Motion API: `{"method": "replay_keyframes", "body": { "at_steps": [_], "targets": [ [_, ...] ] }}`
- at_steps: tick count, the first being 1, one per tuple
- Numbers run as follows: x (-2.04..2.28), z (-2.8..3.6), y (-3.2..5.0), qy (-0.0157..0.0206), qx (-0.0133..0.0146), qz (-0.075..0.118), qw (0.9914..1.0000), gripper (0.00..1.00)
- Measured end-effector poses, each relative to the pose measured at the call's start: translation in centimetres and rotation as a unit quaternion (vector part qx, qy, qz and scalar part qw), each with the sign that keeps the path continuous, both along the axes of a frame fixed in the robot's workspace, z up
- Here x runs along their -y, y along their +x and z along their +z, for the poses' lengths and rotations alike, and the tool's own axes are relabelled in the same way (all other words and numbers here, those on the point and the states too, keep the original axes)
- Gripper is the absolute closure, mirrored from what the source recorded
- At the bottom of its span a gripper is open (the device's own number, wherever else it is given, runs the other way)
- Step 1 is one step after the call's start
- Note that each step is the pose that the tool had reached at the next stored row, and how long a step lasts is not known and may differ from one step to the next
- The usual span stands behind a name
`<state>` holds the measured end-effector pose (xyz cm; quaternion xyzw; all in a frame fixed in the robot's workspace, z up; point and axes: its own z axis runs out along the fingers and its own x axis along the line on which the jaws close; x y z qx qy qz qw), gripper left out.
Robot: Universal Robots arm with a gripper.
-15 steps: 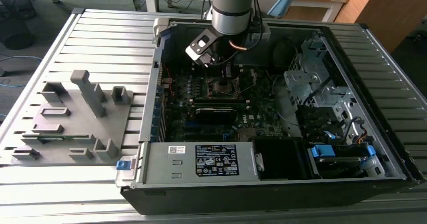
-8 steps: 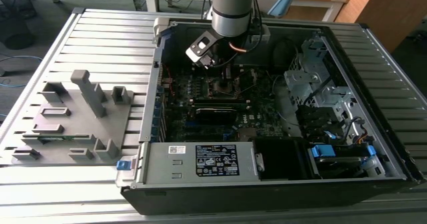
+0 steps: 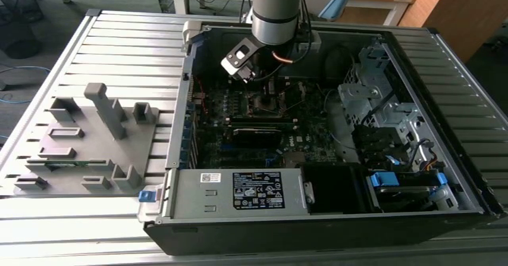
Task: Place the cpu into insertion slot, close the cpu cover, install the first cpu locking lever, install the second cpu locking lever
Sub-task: 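Place the cpu into insertion slot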
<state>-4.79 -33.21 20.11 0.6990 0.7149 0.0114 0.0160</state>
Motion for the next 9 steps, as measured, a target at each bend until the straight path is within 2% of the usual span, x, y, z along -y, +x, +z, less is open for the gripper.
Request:
{"method": "replay_keyframes", "body": {
  "at_steps": [9],
  "targets": [
    [0.02,-0.27,-0.01,-0.0006,-0.0004,-0.016,0.99988,0.9]
  ]
}}
